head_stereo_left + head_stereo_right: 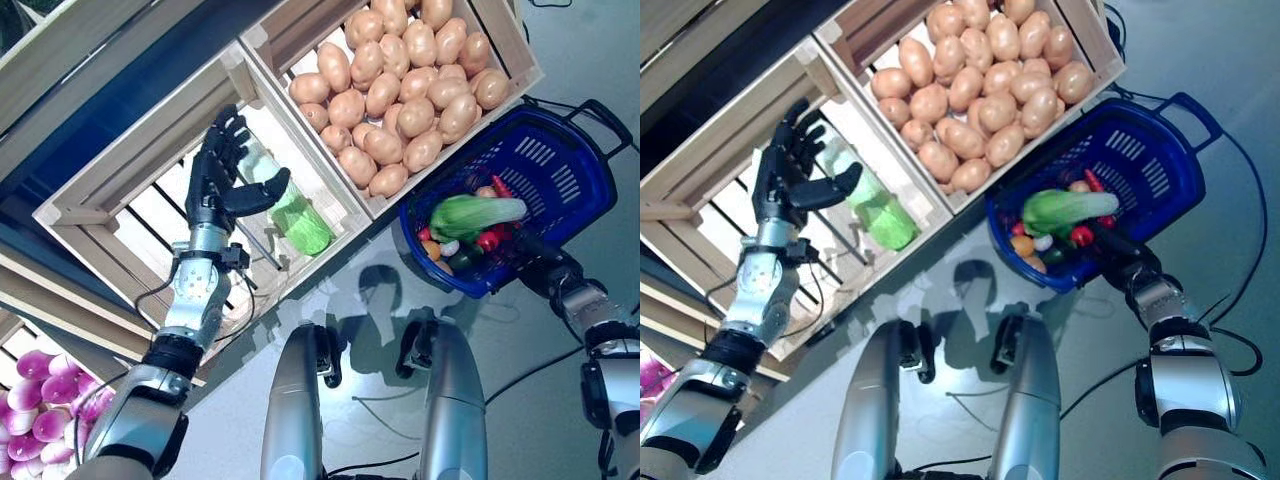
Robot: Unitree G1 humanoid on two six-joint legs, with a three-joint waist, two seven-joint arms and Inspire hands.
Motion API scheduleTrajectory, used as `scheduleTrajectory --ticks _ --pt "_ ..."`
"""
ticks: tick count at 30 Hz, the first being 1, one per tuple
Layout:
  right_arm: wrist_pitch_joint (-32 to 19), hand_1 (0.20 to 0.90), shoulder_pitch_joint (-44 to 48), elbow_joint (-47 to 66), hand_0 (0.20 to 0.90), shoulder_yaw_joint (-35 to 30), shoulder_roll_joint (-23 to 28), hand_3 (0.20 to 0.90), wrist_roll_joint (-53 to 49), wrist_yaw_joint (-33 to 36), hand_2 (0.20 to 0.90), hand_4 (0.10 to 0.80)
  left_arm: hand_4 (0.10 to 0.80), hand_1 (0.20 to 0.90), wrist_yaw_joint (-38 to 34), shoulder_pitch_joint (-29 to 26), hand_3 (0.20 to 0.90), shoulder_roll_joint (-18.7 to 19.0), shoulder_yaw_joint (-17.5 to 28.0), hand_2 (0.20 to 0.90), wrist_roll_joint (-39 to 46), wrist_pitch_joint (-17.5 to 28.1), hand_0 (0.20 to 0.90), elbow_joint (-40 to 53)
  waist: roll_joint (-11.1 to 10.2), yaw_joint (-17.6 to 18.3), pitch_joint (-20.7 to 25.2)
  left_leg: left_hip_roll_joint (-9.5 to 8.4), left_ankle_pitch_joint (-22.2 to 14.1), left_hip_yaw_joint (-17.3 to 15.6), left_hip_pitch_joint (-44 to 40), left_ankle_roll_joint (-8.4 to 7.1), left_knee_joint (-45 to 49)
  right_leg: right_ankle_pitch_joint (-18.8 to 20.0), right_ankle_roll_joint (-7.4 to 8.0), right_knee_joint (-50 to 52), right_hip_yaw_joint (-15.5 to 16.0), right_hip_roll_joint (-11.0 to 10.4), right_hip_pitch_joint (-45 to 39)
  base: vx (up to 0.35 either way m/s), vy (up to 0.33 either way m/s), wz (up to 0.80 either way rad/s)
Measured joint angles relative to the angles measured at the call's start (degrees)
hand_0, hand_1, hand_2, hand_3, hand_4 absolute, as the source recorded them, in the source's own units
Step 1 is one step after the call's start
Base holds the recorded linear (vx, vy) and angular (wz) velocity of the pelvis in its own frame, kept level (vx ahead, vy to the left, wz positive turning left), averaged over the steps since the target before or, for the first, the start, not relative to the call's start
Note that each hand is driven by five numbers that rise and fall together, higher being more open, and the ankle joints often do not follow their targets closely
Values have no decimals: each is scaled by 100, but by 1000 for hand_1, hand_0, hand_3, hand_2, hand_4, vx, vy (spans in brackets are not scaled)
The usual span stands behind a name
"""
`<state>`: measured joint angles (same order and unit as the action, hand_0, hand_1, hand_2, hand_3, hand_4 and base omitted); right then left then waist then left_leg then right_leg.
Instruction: Put vegetables into the basket
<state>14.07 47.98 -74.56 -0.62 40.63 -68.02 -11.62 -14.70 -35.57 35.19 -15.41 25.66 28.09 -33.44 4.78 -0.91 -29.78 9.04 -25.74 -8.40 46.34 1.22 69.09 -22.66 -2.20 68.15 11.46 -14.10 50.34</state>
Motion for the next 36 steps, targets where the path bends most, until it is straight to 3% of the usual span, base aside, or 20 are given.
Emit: scheduleTrajectory --ticks 3,7,10,12,17,19,25,33,36 --pt "144 900 -3 -9 900 174 170 900 7 -296 900 800 800 900 -670 -153 900 324 -38 900 -894 6 900 -236 -3 -2 2 3 3 15 54 -5 42 4 4 24 -3 1 38 -2 11 0" --pt "161 900 25 -47 900 274 321 900 7 -411 900 800 800 900 -1705 -462 900 969 -483 900 -2649 -4 900 -625 -4 2 3 67 -34 10 216 -19 199 -32 2 130 -23 4 198 14 56 -3" --pt "-44 900 53 -26 900 386 392 900 -3 -410 900 800 800 900 -2388 -838 900 1684 -1280 900 -4391 -39 900 -721 -6 17 3 84 -72 5 381 -7 328 -38 4 231 -53 -5 362 17 82 -2" --pt "-116 900 58 31 900 393 398 900 -19 -410 900 800 800 900 -2527 -1058 900 1930 -1732 900 -4978 -104 900 -719 -7 33 3 81 -81 -11 461 9 374 -33 12 280 -86 -9 461 13 84 -3" --pt "-228 900 327 79 900 809 396 900 -53 -420 900 800 800 900 -2700 -1710 900 2074 -3014 900 -6258 -219 900 -886 -3 162 1 105 -131 -106 816 67 547 5 16 439 -203 -15 893 -2 127 -5" --pt "-231 900 460 97 900 908 403 900 -163 -462 900 800 800 900 -2768 -1927 900 2079 -3566 900 -6549 -214 900 -989 -3 193 0 141 -170 -158 945 61 658 10 22 547 -266 -6 1074 0 79 -15" --pt "-232 900 665 125 900 1137 434 900 -281 -528 900 800 800 900 -2885 -2336 900 2088 -4234 900 -6865 -181 900 -1231 -1 300 -1 196 -248 -205 1115 106 796 8 13 633 -343 31 1294 3 57 -6" --pt "-230 900 1017 118 900 1489 593 900 -687 -525 900 800 800 900 -2728 -2997 900 2194 -4960 900 -6879 -228 900 -1412 1 217 0 279 -270 -277 1473 144 956 51 19 737 -433 94 1718 -1 22 -4" --pt "-231 900 1111 122 900 1508 611 900 -726 -524 900 800 800 900 -2565 -3134 900 2212 -4960 900 -6856 -259 900 -1429 3 202 -1 306 -304 -276 1646 138 1105 67 41 859 -443 89 1889 -5 5 -2"
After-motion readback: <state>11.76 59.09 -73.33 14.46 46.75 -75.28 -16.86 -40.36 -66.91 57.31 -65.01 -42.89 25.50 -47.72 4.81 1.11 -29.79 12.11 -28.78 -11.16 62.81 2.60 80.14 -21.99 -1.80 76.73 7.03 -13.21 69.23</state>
